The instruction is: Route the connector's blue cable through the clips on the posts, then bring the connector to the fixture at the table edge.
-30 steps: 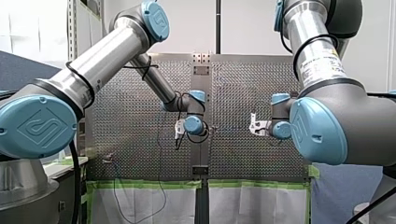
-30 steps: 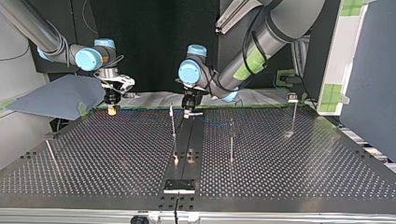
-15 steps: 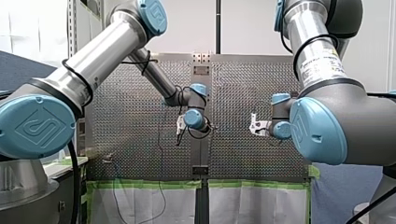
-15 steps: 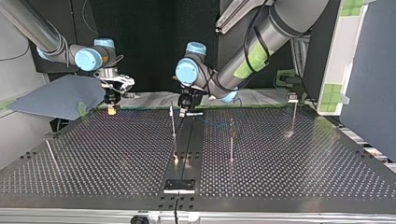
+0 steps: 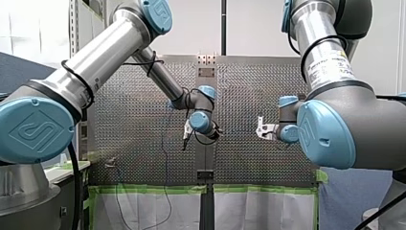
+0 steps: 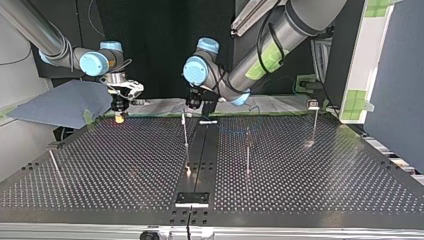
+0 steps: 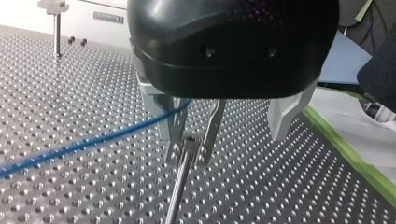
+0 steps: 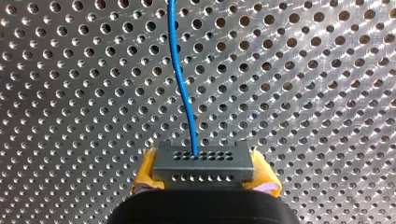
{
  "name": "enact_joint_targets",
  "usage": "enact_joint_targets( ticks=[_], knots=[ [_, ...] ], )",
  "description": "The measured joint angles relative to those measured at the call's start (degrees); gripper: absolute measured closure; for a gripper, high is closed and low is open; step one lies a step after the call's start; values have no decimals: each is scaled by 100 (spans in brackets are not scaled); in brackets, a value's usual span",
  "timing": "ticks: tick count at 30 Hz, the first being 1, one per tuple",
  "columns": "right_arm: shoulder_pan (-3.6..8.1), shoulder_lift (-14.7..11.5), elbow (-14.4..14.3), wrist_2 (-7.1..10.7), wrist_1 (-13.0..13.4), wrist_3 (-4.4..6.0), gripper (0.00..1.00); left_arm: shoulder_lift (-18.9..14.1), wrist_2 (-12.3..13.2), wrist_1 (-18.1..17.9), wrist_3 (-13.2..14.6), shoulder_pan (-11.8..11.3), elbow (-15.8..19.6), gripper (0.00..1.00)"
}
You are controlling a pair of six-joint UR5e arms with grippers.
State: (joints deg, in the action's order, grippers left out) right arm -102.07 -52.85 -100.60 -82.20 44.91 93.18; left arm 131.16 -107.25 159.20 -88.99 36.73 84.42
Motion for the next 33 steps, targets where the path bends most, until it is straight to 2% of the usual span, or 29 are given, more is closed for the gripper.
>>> enact_joint_targets(
  ticks=[15, 33],
  knots=[
    [9, 1, 1, 0, -17, 0, 100, -66, -188, -41, 0, 224, 2, 0],
    [39, 0, -1, 59, -16, 43, 100, -70, -287, 15, -104, 247, 3, 0]
  ],
)
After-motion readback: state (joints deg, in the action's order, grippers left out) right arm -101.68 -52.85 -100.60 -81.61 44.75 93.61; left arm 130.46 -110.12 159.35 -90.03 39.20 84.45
